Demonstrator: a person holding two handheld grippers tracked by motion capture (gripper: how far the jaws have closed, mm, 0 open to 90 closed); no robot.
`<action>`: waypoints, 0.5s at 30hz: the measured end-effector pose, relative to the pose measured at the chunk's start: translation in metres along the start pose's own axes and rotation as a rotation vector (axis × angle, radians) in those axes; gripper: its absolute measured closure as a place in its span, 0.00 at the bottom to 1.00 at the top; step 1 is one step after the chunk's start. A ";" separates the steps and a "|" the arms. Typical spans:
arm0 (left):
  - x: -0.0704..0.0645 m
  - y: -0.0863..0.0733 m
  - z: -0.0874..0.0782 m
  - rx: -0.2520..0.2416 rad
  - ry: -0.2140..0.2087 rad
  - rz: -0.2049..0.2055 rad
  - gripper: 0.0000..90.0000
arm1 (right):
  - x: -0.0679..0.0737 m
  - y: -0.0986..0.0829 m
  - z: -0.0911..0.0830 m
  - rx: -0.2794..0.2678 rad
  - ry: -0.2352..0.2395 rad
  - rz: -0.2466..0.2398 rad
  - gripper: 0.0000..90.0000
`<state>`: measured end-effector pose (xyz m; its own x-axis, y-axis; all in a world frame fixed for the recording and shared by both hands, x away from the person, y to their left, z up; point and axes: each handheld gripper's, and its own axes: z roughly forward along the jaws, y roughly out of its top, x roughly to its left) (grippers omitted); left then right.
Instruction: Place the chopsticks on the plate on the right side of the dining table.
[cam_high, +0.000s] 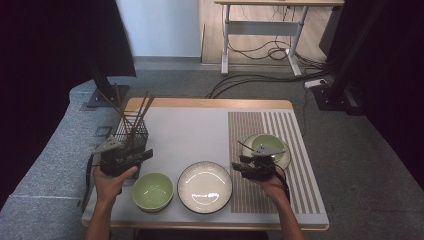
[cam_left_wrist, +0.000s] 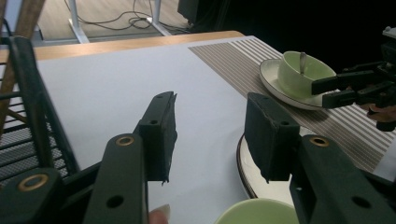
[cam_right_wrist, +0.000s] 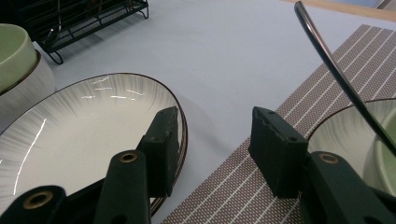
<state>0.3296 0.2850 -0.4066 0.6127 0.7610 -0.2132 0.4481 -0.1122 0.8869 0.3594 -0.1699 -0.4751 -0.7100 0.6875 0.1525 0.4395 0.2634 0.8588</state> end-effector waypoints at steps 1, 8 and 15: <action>0.001 0.000 -0.001 -0.001 0.002 -0.001 0.59 | 0.000 0.000 0.000 0.000 0.000 -0.001 0.58; 0.009 0.005 -0.009 -0.008 0.027 -0.009 0.59 | 0.001 0.002 0.000 -0.001 0.001 -0.008 0.58; 0.018 0.015 -0.018 -0.012 0.041 -0.005 0.59 | 0.002 0.002 0.000 0.000 -0.007 -0.014 0.58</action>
<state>0.3355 0.3083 -0.3894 0.5833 0.7869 -0.2014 0.4434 -0.1008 0.8906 0.3591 -0.1678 -0.4728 -0.7124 0.6883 0.1371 0.4295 0.2732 0.8607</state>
